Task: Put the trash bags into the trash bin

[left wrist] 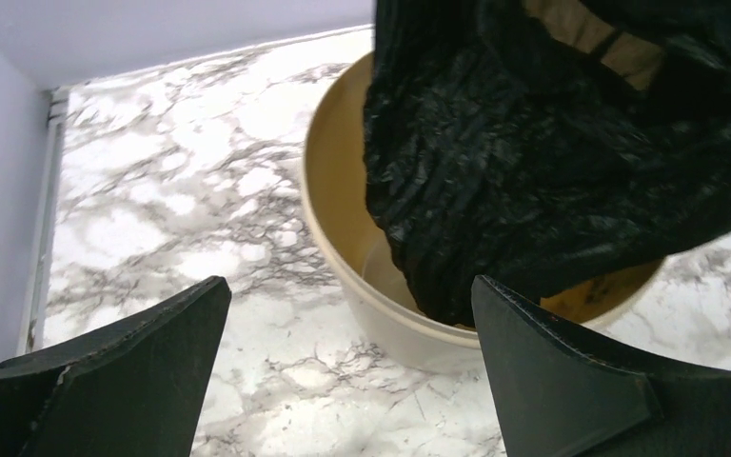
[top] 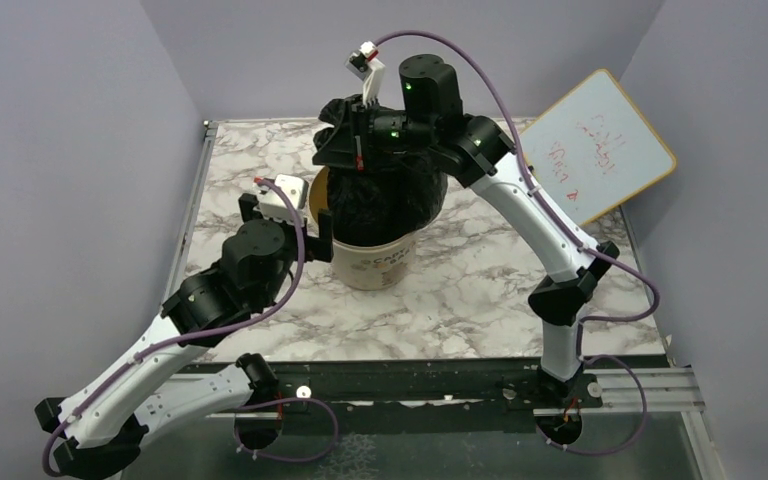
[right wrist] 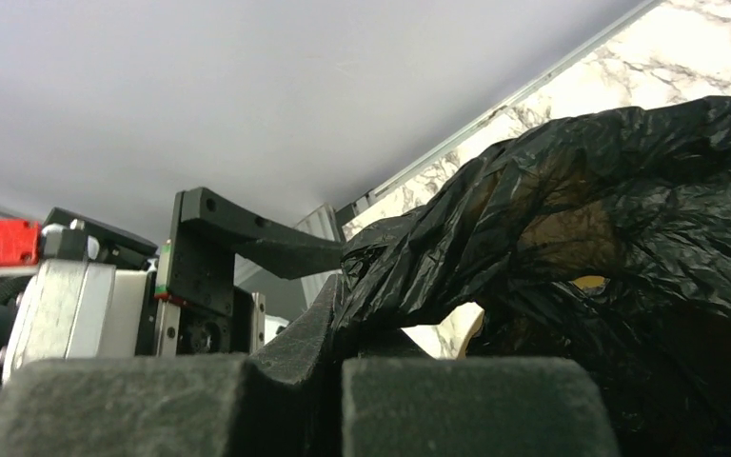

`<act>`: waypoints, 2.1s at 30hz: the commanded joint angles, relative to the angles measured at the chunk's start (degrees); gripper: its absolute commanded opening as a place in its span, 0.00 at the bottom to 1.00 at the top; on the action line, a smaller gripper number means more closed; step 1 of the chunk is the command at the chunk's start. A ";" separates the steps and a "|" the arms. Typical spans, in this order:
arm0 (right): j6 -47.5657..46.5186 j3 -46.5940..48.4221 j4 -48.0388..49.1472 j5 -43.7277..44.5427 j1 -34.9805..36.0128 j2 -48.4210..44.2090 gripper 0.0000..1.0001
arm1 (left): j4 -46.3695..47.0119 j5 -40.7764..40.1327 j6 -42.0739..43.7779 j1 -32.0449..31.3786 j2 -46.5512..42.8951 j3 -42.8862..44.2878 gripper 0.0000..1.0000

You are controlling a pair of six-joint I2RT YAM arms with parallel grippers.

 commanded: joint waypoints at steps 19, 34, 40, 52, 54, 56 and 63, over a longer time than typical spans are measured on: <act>-1.56 6.21 5.18 7.81 7.10 0.34 0.01 | -8.82 -16.89 -19.99 8.29 4.48 -1.16 0.99; 5.75 -13.14 15.19 5.39 4.14 -1.86 0.01 | -5.81 -5.19 -18.57 20.12 5.93 -1.65 0.99; 7.63 -16.46 16.74 -1.69 1.47 -2.10 0.01 | -5.72 -3.15 -19.02 21.13 6.34 -3.05 0.99; 0.95 -13.50 10.05 14.45 0.59 -5.51 0.01 | -5.39 -2.70 -18.55 21.50 3.49 -1.09 0.99; 1.18 -20.54 11.94 14.97 -0.50 -8.47 0.04 | -5.44 -1.49 -18.09 21.50 3.10 -0.53 0.99; 1.39 -24.28 11.24 14.74 -1.53 -9.76 0.07 | -5.48 -0.81 -17.99 21.50 2.85 0.33 0.99; 2.51 -22.15 8.85 6.66 -3.50 -10.92 0.25 | -3.78 5.04 -16.05 21.50 1.77 4.01 0.99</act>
